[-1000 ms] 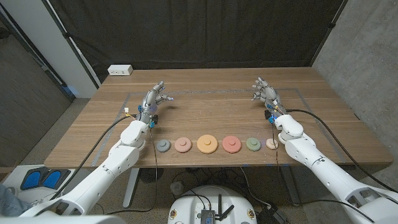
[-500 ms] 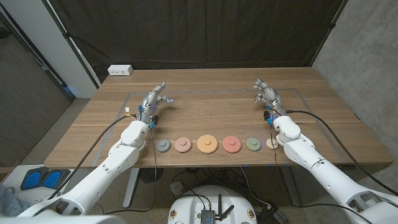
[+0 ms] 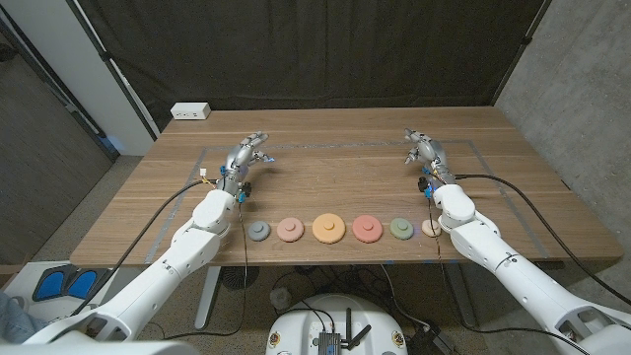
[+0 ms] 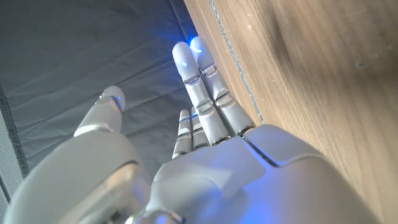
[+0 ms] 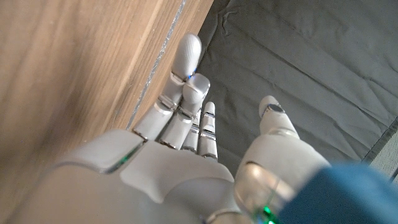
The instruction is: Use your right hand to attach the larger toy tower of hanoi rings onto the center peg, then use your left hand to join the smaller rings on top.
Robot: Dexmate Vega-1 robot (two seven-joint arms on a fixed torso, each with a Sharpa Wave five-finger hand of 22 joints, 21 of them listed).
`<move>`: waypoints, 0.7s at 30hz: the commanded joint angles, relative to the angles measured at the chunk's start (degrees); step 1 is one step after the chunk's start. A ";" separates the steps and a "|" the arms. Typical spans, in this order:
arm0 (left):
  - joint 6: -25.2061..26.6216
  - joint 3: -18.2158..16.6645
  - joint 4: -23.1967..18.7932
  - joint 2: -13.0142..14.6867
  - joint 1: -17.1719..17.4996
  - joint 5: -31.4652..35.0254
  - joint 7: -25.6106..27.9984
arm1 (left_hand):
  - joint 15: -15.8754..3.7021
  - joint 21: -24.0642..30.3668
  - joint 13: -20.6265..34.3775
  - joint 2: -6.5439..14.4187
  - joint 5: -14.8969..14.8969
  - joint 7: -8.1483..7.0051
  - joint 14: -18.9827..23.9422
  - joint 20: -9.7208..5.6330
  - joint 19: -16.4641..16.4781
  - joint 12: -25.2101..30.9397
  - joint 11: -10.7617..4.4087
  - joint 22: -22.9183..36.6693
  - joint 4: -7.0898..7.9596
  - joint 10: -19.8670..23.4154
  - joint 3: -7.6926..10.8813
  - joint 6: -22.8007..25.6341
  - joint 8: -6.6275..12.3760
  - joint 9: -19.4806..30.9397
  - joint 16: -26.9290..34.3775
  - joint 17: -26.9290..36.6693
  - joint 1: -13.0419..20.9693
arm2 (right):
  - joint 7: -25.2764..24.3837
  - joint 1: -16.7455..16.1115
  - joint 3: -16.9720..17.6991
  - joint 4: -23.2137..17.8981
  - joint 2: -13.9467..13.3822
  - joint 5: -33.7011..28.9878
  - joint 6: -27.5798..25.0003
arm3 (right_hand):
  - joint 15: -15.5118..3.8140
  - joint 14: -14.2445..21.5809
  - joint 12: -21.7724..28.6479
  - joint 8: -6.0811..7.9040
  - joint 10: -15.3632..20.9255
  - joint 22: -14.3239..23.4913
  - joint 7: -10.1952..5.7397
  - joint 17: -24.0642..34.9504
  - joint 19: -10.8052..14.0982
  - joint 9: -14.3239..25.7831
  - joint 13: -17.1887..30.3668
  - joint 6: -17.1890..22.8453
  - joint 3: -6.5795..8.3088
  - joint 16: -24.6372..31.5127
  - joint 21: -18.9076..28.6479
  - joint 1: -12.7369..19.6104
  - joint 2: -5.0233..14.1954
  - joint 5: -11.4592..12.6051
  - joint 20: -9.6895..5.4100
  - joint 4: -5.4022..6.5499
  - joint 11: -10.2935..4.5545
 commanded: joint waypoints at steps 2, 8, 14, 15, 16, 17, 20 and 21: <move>2.04 0.19 -2.21 0.83 0.73 4.61 5.28 | -3.99 0.81 0.40 -0.37 0.90 -0.37 0.51 -3.18 0.67 0.60 -0.17 -0.02 0.02 1.03 0.73 0.91 0.60 0.27 1.11 0.21 3.01 | -4.58 -1.10 -0.43 -3.95 -2.10 -5.20 -3.88 | -3.27 -0.93 -0.40 -0.37 -0.22 0.21 -0.46 -0.34 0.43 0.19 0.54 -0.45 1.71 1.85 0.81 4.45 -1.75 1.41 -1.73 0.09 -1.26; 2.66 0.52 -2.50 1.06 0.53 6.99 7.15 | -4.01 1.30 0.66 -1.07 1.42 -0.48 0.42 -3.48 0.61 0.62 -0.61 0.04 -0.06 1.16 0.97 0.50 0.42 0.40 1.79 0.13 6.20 | -6.64 -1.46 -0.81 -5.60 -2.88 -8.00 -5.77 | -3.29 -1.49 -0.79 -0.82 -1.00 0.01 -1.17 -0.50 -0.13 0.32 0.88 -1.46 2.72 3.02 0.95 7.81 -3.04 2.16 -1.75 -0.03 -1.99; 2.12 0.57 -1.92 0.50 0.28 8.53 8.93 | -4.04 2.51 1.18 -2.07 1.97 -0.95 0.57 -4.12 1.00 1.15 -1.22 0.44 0.07 2.61 0.91 1.45 0.83 0.60 2.96 -0.09 10.81 | -8.00 -1.56 -1.05 -5.31 -2.52 -9.57 -5.52 | -3.32 -2.84 -0.86 -1.04 -1.16 -0.19 -1.34 -1.48 -0.54 0.54 1.29 -2.20 3.25 2.81 1.35 10.82 -4.30 2.52 -1.66 0.34 -2.45; 2.11 0.61 -1.86 0.49 0.24 8.81 9.15 | -4.05 2.89 1.31 -2.30 2.07 -1.11 0.71 -4.44 1.40 1.28 -1.45 0.47 0.12 3.03 0.80 1.69 0.95 0.65 3.24 -0.23 11.87 | -8.26 -1.60 -1.06 -5.47 -2.48 -9.74 -5.84 | -3.33 -2.68 -0.86 -1.01 -1.16 -0.21 -1.35 -1.32 -0.55 0.57 1.33 -2.18 3.23 3.04 1.40 11.03 -4.47 2.47 -1.66 0.35 -2.46; 2.18 0.65 -1.83 0.47 0.22 9.18 9.50 | -4.05 3.07 1.43 -2.48 2.14 -1.11 0.89 -4.55 1.36 1.38 -1.88 0.50 0.17 3.34 0.69 1.91 1.05 0.69 3.51 -0.30 12.67 | -8.55 -1.60 -1.19 -5.57 -2.60 -10.32 -6.01 | -3.33 -2.52 -0.90 -1.01 -1.24 -0.20 -1.36 -1.16 -0.54 0.60 1.36 -2.22 3.21 3.27 1.46 11.20 -4.63 2.42 -1.66 0.34 -2.60; 2.30 0.67 -1.84 0.42 0.20 9.50 9.88 | -4.06 3.16 1.46 -2.52 2.17 -1.17 0.91 -4.61 1.43 1.42 -1.98 0.51 0.18 3.48 0.66 1.99 1.09 0.70 3.57 -0.34 12.92 | -8.90 -1.62 -1.34 -5.70 -2.72 -10.97 -6.18 | -3.33 -2.48 -0.88 -1.01 -1.21 -0.24 -1.37 -1.11 -0.57 0.62 1.38 -2.25 3.19 3.35 1.46 11.31 -4.74 2.39 -1.66 0.33 -2.67; 2.73 0.89 -1.97 0.70 0.13 10.70 10.58 | -4.06 3.73 1.71 -2.92 2.32 -1.46 1.18 -4.83 1.74 1.57 -2.22 0.59 0.26 4.05 0.35 2.46 1.31 0.78 4.01 -0.69 14.65 | -10.07 -1.77 -1.56 -6.58 -2.95 -12.45 -7.40 | -3.32 -2.45 -0.82 -0.95 -1.08 -0.25 -1.51 -1.11 -0.58 0.70 1.48 -2.25 3.15 3.58 1.62 11.91 -5.14 2.20 -1.66 0.36 -3.00; 3.04 0.98 -2.14 0.88 0.11 11.34 11.01 | -4.06 3.79 1.76 -2.99 2.34 -1.45 1.28 -4.84 1.68 1.65 -2.33 0.61 0.29 4.29 0.27 2.50 1.33 0.79 4.15 -0.70 14.93 | -10.42 -1.82 -1.62 -6.98 -3.07 -12.91 -8.01 | -3.32 -2.53 -0.80 -0.94 -1.03 -0.32 -1.55 -1.20 -0.64 0.72 1.51 -2.25 3.16 3.54 1.59 12.04 -5.19 2.17 -1.66 0.38 -2.96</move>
